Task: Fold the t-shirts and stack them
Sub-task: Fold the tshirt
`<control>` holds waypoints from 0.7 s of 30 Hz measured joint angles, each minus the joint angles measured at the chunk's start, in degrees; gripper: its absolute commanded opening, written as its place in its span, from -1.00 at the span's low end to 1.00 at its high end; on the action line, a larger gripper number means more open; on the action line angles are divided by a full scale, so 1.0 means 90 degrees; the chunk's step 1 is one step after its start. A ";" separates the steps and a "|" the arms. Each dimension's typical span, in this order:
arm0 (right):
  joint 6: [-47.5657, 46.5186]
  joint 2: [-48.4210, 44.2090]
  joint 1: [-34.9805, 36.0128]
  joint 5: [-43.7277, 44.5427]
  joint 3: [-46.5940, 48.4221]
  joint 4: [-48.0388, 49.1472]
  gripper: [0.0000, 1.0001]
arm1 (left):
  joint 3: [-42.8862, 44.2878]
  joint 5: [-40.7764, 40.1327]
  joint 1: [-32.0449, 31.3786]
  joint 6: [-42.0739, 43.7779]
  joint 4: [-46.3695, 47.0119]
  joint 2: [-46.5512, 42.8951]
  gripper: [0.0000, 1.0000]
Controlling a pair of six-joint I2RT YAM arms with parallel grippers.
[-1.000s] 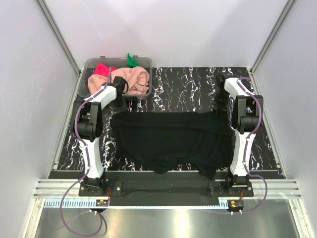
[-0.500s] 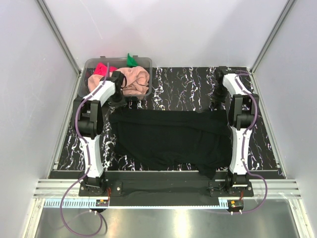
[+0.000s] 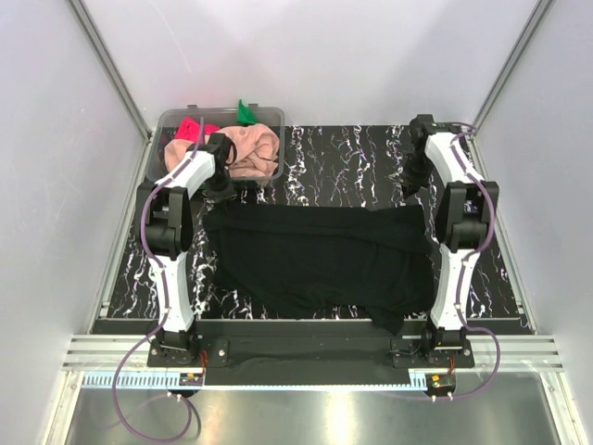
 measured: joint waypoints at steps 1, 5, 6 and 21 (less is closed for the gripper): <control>-0.0002 -0.0270 0.0002 0.0000 -0.0236 0.0002 -1.00 | -0.0027 0.0000 0.0000 0.0007 0.0012 0.0000 -1.00; 0.0015 -0.1229 0.0015 0.0000 -0.1406 0.0182 -0.88 | -0.0153 0.0002 -0.0002 0.0041 0.0051 -0.0034 -1.00; 0.0022 -0.1294 0.0019 -0.0002 -0.1564 0.0177 -0.87 | -0.0180 0.0002 -0.0002 0.0044 0.0063 -0.0046 -1.00; 0.0036 -0.0695 0.0034 -0.0151 -0.2125 0.0682 -0.07 | -0.0415 0.0029 -0.0002 0.0182 0.0289 -0.0158 -1.00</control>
